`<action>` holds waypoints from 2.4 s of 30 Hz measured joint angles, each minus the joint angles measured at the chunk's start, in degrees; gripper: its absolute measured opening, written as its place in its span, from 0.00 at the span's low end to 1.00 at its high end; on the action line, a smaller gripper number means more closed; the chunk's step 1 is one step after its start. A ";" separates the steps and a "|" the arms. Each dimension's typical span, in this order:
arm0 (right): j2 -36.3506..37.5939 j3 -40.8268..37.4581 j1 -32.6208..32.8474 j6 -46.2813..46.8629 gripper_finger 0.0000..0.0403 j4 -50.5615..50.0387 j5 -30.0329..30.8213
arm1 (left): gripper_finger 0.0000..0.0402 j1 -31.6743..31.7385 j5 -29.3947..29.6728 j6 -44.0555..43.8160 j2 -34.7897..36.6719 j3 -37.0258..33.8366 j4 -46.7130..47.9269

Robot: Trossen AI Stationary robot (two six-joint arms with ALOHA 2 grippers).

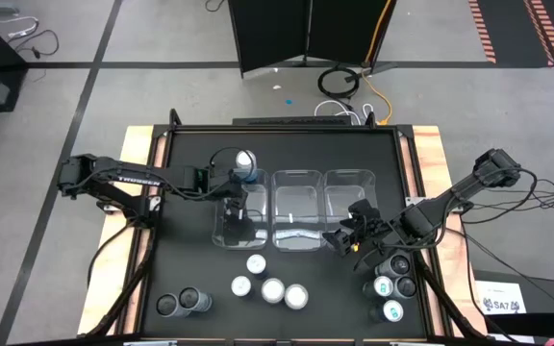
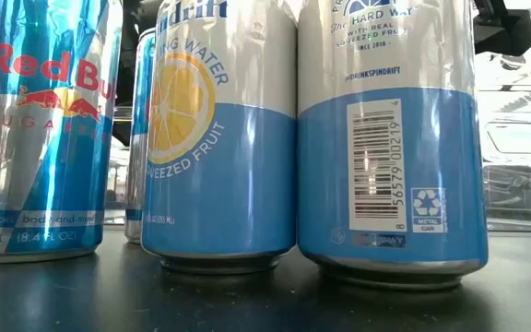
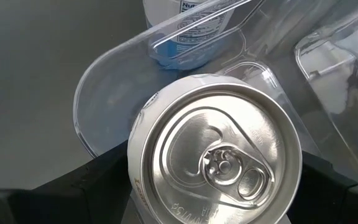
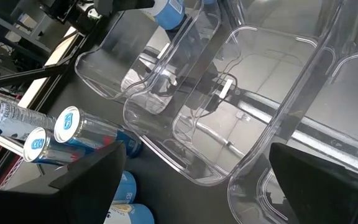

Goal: Sort soda cans
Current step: Put the top left blue-white soda can into the left transparent bin, then put the top blue-white soda can into the left transparent bin

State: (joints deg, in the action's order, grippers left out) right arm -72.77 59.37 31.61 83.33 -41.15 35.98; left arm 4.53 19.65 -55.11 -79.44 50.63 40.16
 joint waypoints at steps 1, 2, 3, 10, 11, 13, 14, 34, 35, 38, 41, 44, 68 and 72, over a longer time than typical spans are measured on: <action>0.00 0.00 0.01 -0.01 0.97 0.00 0.00 | 0.84 0.00 -0.10 -0.04 0.00 0.00 0.00; 0.00 0.00 0.01 -0.01 0.97 0.00 -0.01 | 0.84 0.00 -0.17 -0.05 0.00 0.00 0.00; -0.02 0.00 0.01 -0.02 0.97 0.00 -0.01 | 0.84 0.00 -0.29 -0.05 0.00 0.06 0.08; -0.01 0.00 0.01 -0.44 0.97 0.00 -0.02 | 0.84 0.05 -1.32 -0.11 -0.09 0.48 0.41; -0.02 0.00 0.01 -0.44 0.97 0.00 -0.01 | 0.84 0.05 -1.37 -0.13 -0.09 0.50 0.51; -0.02 0.00 -0.01 -0.46 0.97 -0.02 -0.02 | 0.86 0.05 -1.66 -0.14 -0.09 0.57 0.91; -0.02 0.00 0.01 -0.44 0.97 0.00 0.01 | 0.87 0.05 -1.77 -0.14 -0.09 0.57 0.99; -0.02 0.00 0.01 -3.39 0.97 0.20 -0.32 | 0.97 0.29 -7.95 -1.21 6.07 3.33 4.86; -0.02 0.00 0.01 -3.49 0.97 0.20 -0.32 | 0.97 0.29 -7.61 -1.47 6.84 4.11 5.72; -0.02 0.00 0.01 -3.91 0.97 0.20 -0.32 | 0.97 0.26 -6.58 -1.25 9.24 6.34 7.60; -0.02 0.00 0.01 -4.33 0.97 0.20 -0.32 | 0.97 0.40 -5.23 0.48 11.57 8.60 7.05; -0.02 0.00 0.01 -4.53 0.97 0.17 -0.18 | 0.97 0.42 -2.25 5.67 12.89 10.81 4.81; -0.04 0.00 -0.21 0.55 0.97 0.24 4.76 | 0.97 9.30 -0.44 21.70 12.81 12.14 -27.71; -0.04 0.00 -0.97 0.63 0.97 0.24 4.84 | 0.97 15.51 -5.26 19.31 11.92 12.63 -20.32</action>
State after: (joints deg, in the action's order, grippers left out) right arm -72.82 59.37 30.64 83.96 -40.91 40.82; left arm 20.04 14.40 -35.80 -67.52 63.26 19.84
